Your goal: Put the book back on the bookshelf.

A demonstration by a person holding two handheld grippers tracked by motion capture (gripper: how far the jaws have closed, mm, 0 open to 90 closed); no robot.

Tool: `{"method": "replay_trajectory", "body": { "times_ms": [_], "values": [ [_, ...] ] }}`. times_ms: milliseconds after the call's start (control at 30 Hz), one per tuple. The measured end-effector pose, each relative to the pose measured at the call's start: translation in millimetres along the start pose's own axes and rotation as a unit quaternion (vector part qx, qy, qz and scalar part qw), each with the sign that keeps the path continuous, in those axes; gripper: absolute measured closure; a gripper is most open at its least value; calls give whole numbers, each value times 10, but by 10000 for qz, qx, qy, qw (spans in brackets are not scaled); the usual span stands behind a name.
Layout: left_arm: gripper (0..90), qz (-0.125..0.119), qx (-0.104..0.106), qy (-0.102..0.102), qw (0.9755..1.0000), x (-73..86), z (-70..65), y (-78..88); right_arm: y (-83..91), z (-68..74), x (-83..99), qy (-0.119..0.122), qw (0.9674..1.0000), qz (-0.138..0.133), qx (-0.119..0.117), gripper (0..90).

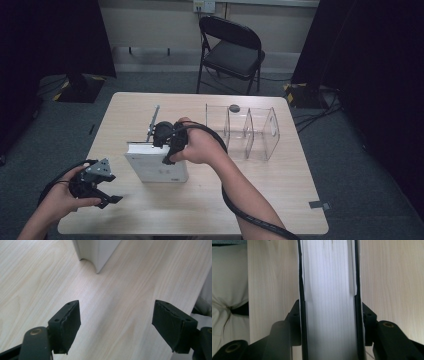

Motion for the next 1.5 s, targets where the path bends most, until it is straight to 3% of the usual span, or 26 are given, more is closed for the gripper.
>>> {"method": "replay_trajectory", "body": {
  "times_ms": [300, 567, 733, 967, 1067, 1233, 1500],
  "values": [
    [220, -250, -82, -20, 9997, -84, -16, -169, 68, -24, 249, -367, 9992, 147, -25, 509],
    [213, -538, -109, 58, 9985, -75, -13, -367, 65, -38, 249, -516, 9985, 165, -36, 498],
    [198, -826, -101, 94, 9965, -37, 5, -533, 60, -19, 238, -607, 9980, 200, -25, 481],
    [199, -742, -104, 137, 9971, 43, -3, -723, 41, -49, 240, -900, 9956, 242, -53, 455],
    [200, -772, -158, 166, 9968, 51, -2, -745, 18, -49, 235, -895, 9956, 264, -116, 452],
    [198, -909, -182, 112, 9956, 38, -12, -763, -136, -35, 242, -675, 9959, 606, -42, 454],
    [151, -1134, -89, 218, 9933, 55, 4, -806, -201, -35, 237, -469, 9973, 561, -66, 451]
  ]
}}
Point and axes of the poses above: each handheld gripper's, and its own axes: y roughly backward along the jaws, x roughly out of its underside, z roughly to its left, the point moved 4 cm from there along -y, roughly forward along the jaws, and after that the axes turned 8 degrees about z, right-handed, at the moved point
